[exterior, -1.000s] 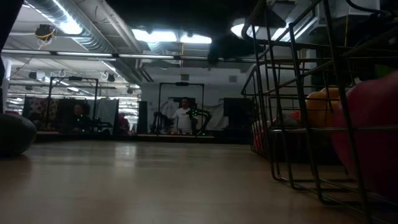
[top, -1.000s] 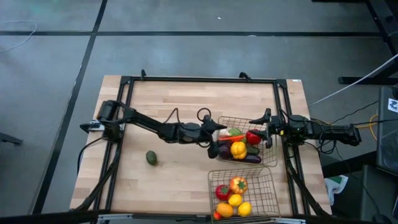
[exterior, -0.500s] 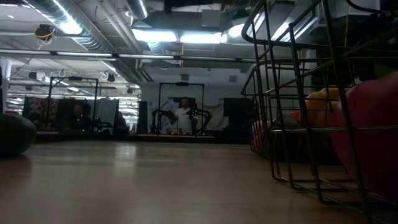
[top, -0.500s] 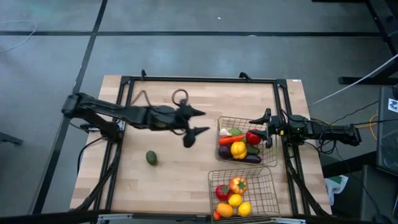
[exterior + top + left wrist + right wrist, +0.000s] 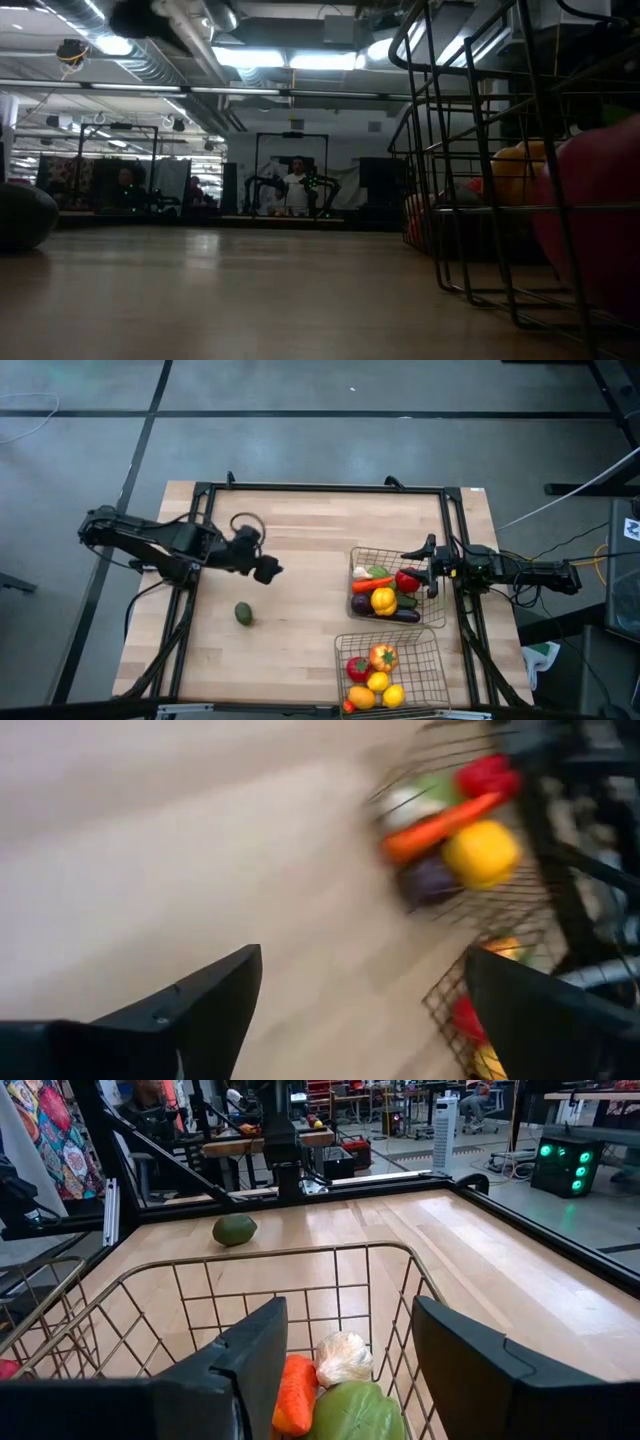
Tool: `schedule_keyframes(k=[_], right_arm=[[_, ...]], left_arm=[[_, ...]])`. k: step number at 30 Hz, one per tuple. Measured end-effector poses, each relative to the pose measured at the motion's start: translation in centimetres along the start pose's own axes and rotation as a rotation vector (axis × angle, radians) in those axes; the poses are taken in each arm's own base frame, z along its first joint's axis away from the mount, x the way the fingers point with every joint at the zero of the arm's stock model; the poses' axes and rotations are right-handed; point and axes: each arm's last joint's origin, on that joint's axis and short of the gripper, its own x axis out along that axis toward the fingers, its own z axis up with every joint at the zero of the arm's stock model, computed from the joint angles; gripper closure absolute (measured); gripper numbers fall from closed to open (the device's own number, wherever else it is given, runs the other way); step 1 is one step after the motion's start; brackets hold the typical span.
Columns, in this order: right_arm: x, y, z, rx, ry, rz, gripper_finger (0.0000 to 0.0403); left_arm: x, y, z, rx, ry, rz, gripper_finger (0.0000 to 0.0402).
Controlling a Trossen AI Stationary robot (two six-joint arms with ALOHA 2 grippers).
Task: Sort produce into baskets
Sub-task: Put the lime into the bottom wire basket
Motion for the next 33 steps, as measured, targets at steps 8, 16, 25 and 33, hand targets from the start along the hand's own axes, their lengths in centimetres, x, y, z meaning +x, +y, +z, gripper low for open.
schedule_keyframes(k=[8,16,25,33], right_arm=[[0.0,0.0,0.0,0.000,0.000,0.000,0.0189],[0.0,0.0,0.0,0.000,0.000,0.000,0.0189],[0.0,0.0,0.0,0.000,0.000,0.000,0.0189],[0.0,0.0,0.0,0.000,0.000,0.000,0.0189]], left_arm=[[-0.3,1.9,-2.8,-0.418,0.094,0.280,0.0031],[0.6,2.1,-4.6,-0.501,0.138,0.446,0.0019],[3.8,3.9,-7.4,-0.790,0.158,0.733,0.0019],[7.1,5.2,-9.9,-0.875,0.228,0.662,0.0019]])
